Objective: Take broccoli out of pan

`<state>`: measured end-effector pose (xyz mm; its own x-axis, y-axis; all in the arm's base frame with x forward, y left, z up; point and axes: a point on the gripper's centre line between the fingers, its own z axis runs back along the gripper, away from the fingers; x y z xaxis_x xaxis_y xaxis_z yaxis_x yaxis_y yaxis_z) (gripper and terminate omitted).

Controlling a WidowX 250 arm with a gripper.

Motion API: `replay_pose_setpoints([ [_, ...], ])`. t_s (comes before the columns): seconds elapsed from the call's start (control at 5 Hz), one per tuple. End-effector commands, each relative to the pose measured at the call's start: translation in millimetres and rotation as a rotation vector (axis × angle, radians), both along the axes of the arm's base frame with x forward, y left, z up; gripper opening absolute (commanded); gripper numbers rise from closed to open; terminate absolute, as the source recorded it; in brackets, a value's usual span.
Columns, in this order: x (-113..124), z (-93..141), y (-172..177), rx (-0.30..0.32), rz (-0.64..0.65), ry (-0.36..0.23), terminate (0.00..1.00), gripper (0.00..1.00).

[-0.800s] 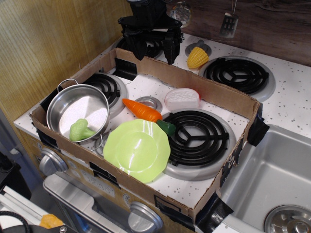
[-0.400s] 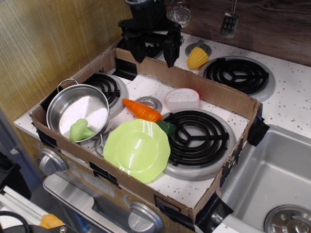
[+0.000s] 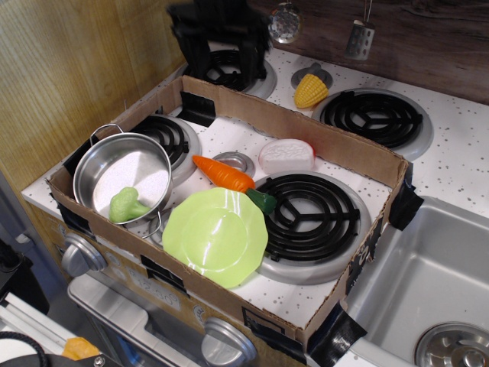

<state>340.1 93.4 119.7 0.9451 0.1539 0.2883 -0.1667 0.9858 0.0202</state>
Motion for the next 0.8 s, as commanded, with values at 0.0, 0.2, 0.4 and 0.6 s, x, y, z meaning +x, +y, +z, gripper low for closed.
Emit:
replay_pose_setpoints([
  [0.0, -36, 15, 14, 0.039, 0.186, -0.126, 0.0, 1.0],
  [0.2, -45, 1, 26, 0.019, 0.212, -0.087, 0.0, 1.0],
  [0.4, -56, -5, 32, 0.037, 0.25, -0.068, 0.0, 1.0],
  [0.6, -72, -9, 35, 0.047, 0.304, -0.08, 0.0, 1.0],
])
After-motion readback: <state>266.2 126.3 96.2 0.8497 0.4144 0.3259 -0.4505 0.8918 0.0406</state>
